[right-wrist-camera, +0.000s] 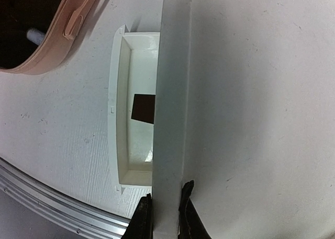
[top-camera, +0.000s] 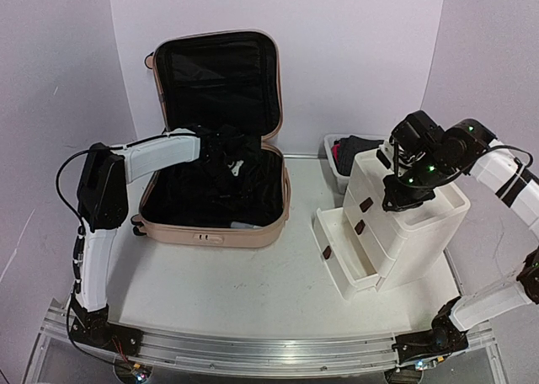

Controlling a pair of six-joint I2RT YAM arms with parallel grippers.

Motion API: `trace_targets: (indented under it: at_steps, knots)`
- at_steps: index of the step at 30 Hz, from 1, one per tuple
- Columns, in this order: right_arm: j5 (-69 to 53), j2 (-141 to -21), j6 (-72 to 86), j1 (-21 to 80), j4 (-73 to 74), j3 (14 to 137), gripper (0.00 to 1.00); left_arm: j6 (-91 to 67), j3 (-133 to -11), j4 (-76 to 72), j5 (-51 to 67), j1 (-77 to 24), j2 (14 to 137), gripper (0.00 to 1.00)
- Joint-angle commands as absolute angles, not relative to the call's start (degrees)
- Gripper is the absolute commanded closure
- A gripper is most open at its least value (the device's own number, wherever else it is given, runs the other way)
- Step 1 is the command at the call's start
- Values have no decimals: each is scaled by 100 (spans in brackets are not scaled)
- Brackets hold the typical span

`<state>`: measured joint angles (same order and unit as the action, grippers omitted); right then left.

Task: Open, take out, and arrange the luggage

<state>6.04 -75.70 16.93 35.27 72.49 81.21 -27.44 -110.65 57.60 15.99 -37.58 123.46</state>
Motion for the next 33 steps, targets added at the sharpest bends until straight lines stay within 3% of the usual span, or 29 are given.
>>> trace_targets:
  at_steps: [1,7,15,22,33]
  knots:
    - [483,-8085,872,3447,7542,7704,100,-1011,-11710,6117,1710,-3788,12529,48]
    - [401,-8428,528,3446,7550,7901,100,980,-11646,6395,2518,-3788,12626,46]
    - [130,-8507,271,3289,7431,7915,100,2967,-11252,6645,1906,-3795,12525,39]
    - [48,-8266,246,3278,7450,7715,100,3793,-11305,6839,1594,-3830,12833,38]
    - [51,-8183,264,3279,7502,7749,100,4950,-11320,5972,1682,-4042,13371,38]
